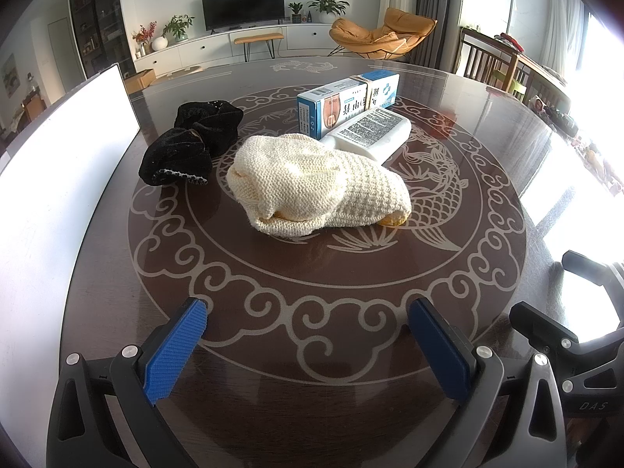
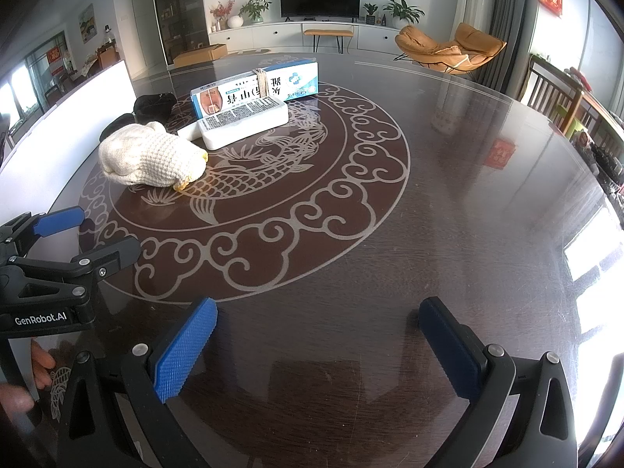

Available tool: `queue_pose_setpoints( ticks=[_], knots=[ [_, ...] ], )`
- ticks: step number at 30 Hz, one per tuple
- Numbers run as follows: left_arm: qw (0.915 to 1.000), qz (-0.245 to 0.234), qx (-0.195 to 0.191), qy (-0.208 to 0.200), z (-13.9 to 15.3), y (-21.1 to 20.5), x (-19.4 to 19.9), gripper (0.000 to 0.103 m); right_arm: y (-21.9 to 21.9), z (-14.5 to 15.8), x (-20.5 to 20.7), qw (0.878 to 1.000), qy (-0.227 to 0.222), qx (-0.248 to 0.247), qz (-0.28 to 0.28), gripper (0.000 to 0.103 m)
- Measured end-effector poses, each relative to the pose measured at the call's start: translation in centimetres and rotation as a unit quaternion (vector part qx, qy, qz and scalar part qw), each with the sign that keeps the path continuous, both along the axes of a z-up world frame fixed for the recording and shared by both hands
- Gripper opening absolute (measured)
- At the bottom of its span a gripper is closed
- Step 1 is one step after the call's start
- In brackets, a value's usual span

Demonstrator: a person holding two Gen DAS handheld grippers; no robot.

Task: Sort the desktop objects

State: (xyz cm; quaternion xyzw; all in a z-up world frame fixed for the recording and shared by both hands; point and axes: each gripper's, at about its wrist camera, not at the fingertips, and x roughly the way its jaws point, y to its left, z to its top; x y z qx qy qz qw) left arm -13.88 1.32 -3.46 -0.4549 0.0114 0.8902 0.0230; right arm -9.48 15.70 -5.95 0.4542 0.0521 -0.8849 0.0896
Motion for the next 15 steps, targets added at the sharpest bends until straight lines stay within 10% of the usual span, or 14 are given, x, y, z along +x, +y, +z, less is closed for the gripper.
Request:
queue_pose_setpoints(
  ticks=[15],
  knots=[
    [0.9949, -0.095, -0.005, -0.034, 0.5, -2.0, 3.5, 0.103, 0.0, 0.0, 0.0, 1.000, 0.000, 0.000, 0.000, 0.103]
  ],
)
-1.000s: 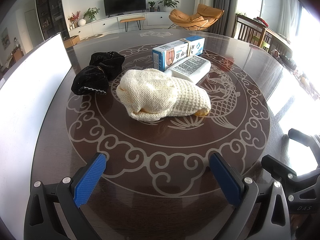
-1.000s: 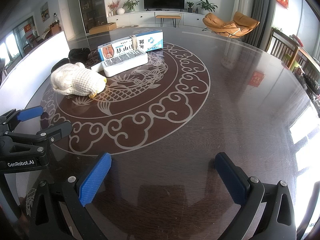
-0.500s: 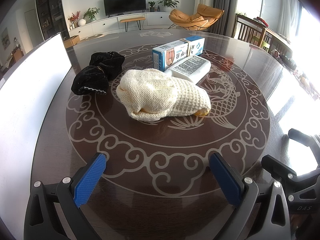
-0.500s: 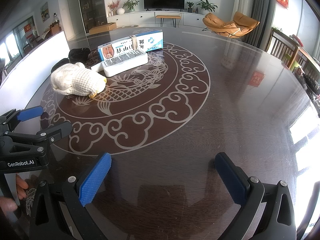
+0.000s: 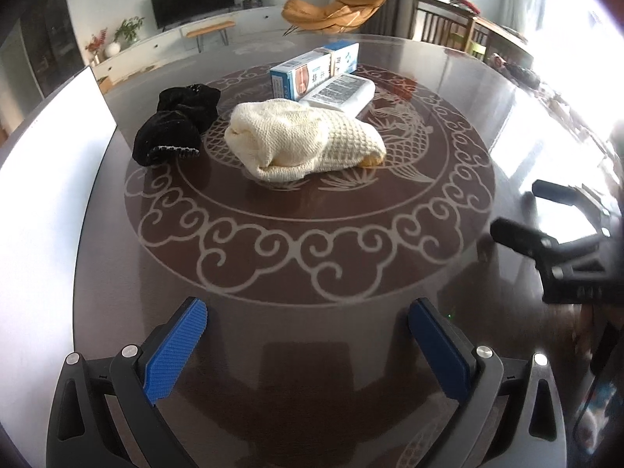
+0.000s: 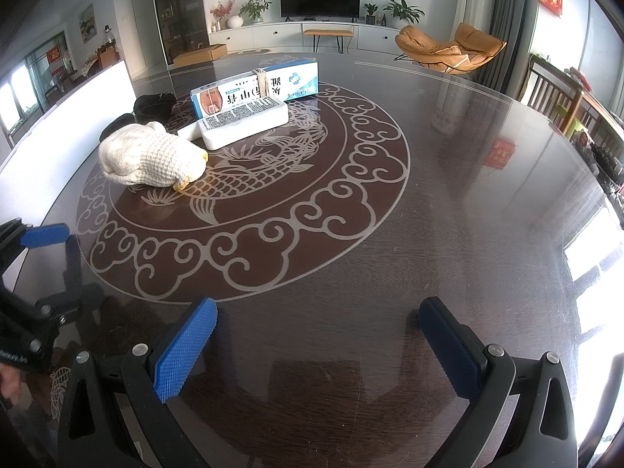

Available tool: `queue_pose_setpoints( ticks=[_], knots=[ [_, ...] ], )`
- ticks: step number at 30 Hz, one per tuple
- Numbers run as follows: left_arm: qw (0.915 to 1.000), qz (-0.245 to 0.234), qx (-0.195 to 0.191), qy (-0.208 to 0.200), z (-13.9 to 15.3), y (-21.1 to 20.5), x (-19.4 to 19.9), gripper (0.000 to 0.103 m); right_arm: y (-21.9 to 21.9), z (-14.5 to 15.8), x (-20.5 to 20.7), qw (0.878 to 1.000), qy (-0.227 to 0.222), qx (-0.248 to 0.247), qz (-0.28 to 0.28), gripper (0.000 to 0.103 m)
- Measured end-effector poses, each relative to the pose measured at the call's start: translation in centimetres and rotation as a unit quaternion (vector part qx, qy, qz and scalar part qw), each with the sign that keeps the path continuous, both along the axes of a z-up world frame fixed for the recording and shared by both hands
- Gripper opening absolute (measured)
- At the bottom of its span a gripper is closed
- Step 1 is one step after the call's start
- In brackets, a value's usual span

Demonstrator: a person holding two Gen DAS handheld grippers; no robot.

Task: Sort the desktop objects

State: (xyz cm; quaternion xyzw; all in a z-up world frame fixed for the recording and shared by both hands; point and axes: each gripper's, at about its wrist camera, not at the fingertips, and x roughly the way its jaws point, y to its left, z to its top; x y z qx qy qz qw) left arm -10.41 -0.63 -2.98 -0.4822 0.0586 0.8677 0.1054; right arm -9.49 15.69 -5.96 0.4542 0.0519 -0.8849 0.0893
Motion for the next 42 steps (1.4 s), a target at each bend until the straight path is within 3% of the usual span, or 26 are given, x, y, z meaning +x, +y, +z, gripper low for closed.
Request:
queue_pose_setpoints(
  ticks=[11, 25, 42],
  knots=[
    [0.9991, 0.033, 0.007, 0.024, 0.2, -0.2, -0.7, 0.103, 0.1, -0.1, -0.1, 1.000, 0.000, 0.000, 0.000, 0.103],
    [0.9998, 0.001, 0.005, 0.019, 0.3, -0.8, 0.0, 0.103, 0.1, -0.1, -0.1, 1.000, 0.000, 0.000, 0.000, 0.103],
    [0.9996, 0.010, 0.006, 0.026, 0.3, -0.8, 0.2, 0.103, 0.0, 0.0, 0.0, 1.000, 0.000, 0.000, -0.001, 0.103]
  ],
)
